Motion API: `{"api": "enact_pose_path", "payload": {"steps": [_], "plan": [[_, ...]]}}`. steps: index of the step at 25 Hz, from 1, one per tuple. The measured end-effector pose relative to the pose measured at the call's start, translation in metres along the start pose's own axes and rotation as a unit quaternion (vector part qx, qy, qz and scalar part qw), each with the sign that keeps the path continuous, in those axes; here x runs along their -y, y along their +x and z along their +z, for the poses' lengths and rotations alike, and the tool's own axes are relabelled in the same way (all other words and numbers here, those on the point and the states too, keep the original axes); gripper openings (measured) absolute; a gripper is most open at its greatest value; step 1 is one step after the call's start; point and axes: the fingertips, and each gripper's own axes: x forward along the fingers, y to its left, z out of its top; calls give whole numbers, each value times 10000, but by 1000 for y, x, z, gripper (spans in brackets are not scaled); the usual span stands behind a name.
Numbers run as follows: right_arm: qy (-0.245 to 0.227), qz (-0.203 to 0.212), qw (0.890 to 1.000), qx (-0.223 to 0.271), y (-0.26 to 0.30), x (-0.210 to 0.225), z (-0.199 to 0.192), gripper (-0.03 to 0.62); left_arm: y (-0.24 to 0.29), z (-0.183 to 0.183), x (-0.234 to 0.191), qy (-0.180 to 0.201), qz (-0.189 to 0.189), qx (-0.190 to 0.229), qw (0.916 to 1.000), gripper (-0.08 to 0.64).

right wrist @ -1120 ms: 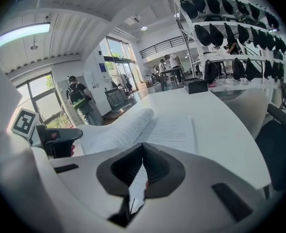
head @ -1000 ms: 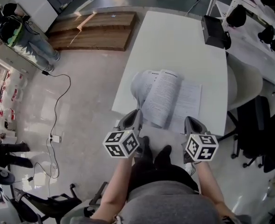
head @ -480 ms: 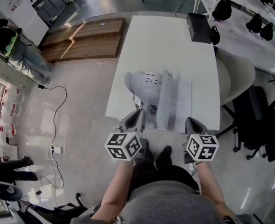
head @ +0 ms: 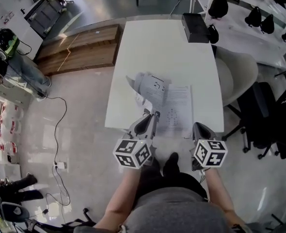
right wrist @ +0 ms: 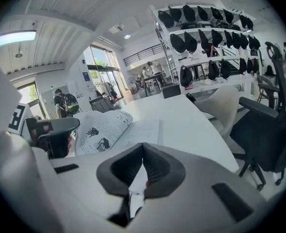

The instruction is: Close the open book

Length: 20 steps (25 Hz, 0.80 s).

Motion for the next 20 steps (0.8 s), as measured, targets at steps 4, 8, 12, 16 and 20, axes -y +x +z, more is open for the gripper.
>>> {"api": "enact_pose_path", "payload": {"steps": [4, 8, 12, 16, 20], "plan": [[67, -84, 9999, 27, -3, 8, 0, 5, 10, -1, 14, 214, -138, -63, 9997, 18], [148, -187, 9997, 57, -6, 17, -1, 5, 21, -3, 24, 303, -310, -152, 9989, 18], [214, -274, 9994, 83, -10, 26, -2, 5, 31, -13, 38, 403, -533, -309, 9973, 17], [305, -378, 9987, 123, -15, 31, -3, 5, 41, -30, 57, 572, -862, -624, 9927, 17], [379, -474, 9981, 135, -21, 39, -5, 5, 53, -55, 78, 871, -1108, -1024, 9847, 17]]}}
